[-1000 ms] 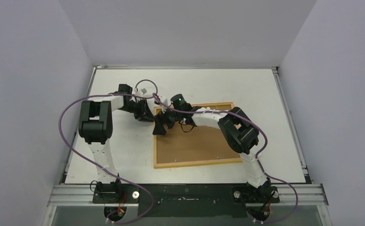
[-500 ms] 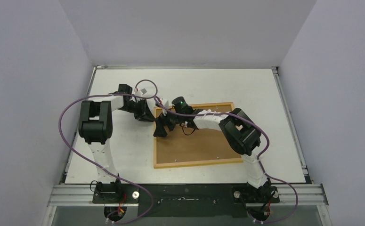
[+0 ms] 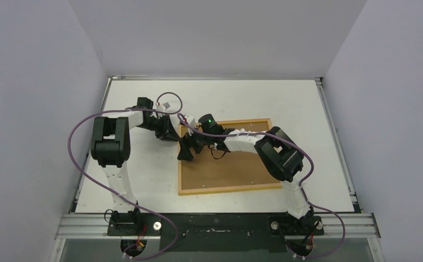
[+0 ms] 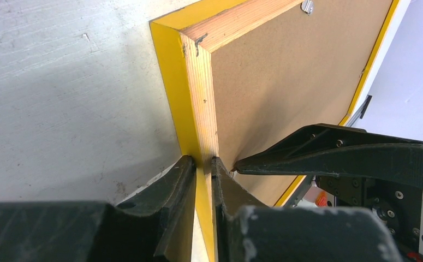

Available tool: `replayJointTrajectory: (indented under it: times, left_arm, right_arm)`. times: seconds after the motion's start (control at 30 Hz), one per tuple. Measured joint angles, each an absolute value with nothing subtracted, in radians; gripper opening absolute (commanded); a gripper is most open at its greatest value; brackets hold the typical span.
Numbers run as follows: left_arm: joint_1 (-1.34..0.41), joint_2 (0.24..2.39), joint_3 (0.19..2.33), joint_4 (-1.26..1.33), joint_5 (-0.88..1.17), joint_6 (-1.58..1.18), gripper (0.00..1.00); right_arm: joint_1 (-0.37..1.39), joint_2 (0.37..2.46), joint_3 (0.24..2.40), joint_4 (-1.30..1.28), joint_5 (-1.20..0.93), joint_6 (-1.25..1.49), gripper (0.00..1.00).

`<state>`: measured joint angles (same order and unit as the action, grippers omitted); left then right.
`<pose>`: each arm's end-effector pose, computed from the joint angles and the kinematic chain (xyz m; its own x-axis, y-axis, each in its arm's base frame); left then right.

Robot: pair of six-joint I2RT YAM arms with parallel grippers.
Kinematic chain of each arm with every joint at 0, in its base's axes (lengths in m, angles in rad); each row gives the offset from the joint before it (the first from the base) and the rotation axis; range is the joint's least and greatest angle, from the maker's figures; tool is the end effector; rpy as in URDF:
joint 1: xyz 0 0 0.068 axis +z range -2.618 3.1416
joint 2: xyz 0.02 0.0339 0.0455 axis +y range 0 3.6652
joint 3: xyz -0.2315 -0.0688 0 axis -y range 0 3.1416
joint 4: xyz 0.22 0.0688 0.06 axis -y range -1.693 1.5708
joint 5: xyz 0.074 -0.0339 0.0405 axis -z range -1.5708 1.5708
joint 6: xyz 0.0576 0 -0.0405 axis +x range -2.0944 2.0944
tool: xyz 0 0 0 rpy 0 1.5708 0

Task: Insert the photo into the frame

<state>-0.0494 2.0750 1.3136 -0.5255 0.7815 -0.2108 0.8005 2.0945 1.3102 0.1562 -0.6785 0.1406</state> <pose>0.3622 -0.0585 0.0975 -0.9861 -0.1000 -0.1324 0.0263 0.6937 -0.7198 0.2735 0.3338 0.1312 -0.5330 -0.3927 -0.7495 -0.8460 0.2350 0.4786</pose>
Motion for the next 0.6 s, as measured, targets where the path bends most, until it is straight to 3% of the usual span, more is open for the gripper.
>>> replayJointTrajectory:
  times: [0.6]
  left_arm:
    - [-0.051, 2.068, 1.311, -0.525, 0.769, -0.224, 0.12]
  right_arm:
    - [0.848, 2.083, 1.293, 0.159, -0.697, 0.196, 0.86]
